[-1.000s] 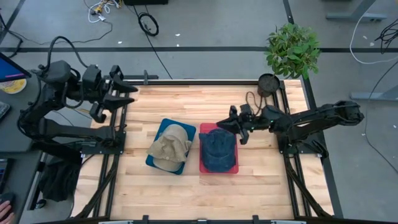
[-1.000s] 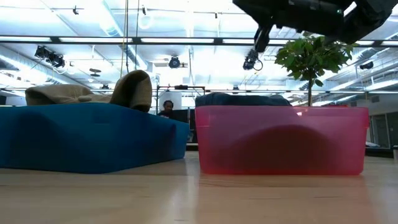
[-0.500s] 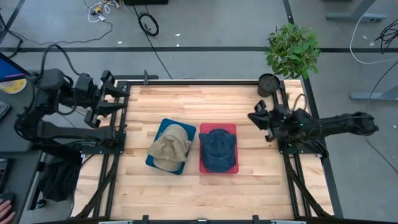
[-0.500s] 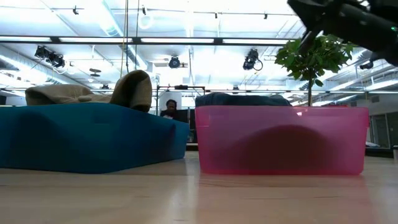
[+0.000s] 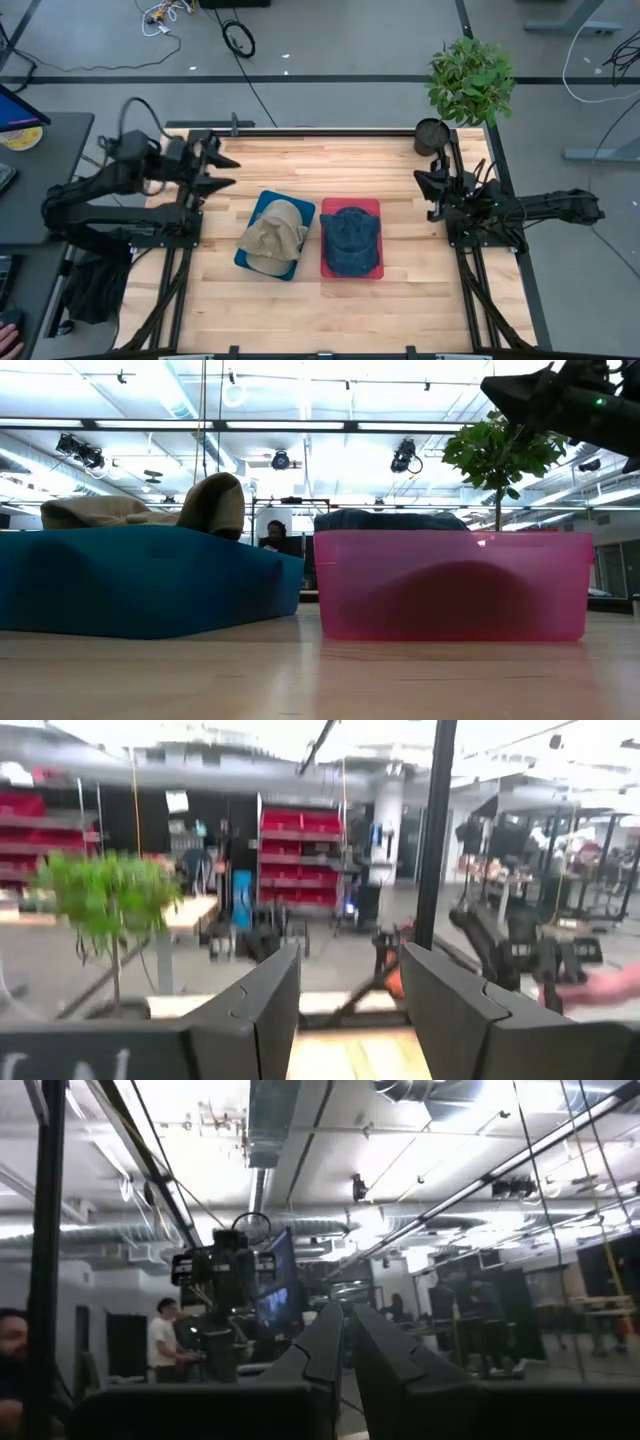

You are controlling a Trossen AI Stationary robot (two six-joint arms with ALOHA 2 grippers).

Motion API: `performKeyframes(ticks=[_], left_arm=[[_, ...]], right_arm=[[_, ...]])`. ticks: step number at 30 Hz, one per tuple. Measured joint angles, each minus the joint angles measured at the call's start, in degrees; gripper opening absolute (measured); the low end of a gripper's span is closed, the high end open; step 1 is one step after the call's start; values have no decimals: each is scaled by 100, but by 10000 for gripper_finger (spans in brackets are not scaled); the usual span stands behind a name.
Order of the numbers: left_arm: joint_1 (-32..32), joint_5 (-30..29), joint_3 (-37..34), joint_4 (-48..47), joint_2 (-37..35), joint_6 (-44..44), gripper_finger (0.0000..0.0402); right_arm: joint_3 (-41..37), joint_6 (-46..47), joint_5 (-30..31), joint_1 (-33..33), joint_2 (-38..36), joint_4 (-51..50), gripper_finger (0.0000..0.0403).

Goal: Pick & Place hat
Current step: Return to Home Position

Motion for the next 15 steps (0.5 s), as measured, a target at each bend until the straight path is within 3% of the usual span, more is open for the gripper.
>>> performKeyframes(ticks=[7,15], left_arm=[[0,9,-1134,730,-386,11,177],[0,9,-2539,1613,-1104,-9,177]], right_arm=[[0,-354,69,0,7,-467,32],[0,-22,37,4,9,-1224,32]])
